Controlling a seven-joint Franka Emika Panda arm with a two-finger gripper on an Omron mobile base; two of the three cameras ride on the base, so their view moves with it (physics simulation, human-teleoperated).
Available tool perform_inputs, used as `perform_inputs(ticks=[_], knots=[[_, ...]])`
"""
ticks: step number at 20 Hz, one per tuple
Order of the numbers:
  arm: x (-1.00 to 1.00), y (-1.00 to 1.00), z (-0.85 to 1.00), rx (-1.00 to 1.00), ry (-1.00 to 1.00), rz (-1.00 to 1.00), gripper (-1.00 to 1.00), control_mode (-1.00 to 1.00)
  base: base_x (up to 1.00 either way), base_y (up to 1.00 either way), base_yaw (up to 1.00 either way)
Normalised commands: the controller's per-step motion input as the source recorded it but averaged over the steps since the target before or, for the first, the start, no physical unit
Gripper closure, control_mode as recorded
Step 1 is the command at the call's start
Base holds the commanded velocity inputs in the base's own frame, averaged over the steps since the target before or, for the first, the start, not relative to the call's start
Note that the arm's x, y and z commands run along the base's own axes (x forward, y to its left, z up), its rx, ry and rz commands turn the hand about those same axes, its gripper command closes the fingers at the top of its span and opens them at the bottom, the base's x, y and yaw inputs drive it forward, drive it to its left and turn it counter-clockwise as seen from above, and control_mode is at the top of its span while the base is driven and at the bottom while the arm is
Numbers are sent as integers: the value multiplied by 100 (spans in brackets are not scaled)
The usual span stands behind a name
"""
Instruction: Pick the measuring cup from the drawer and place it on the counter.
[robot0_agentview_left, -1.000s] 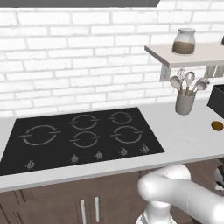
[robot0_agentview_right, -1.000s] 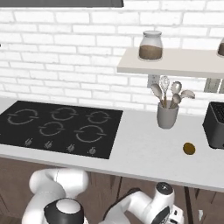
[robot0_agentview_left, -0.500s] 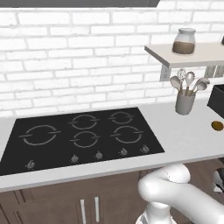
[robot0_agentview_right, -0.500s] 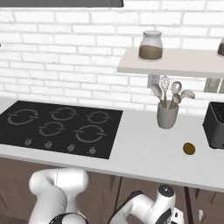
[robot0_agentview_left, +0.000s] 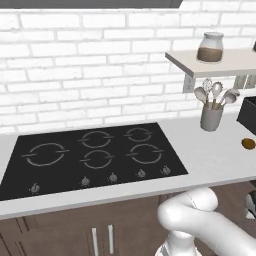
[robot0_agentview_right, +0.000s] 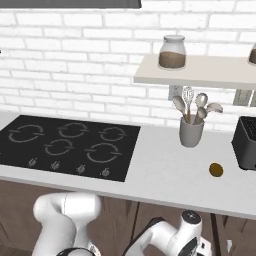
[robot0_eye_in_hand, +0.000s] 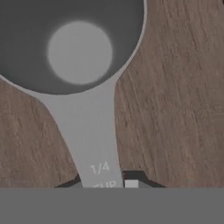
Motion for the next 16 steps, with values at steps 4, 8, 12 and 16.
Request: perform_inputs(ticks=[4, 8, 12, 16], knots=[[-93, -30, 74, 0, 0, -6, 100, -100, 0, 0, 0], [-100, -29, 82, 0, 0, -6, 100, -100, 0, 0, 0], [-34, 14, 91, 0, -6, 0, 100, -100, 0, 0, 0], [6, 44, 100, 0, -12, 0, 100, -100, 0, 0, 0]])
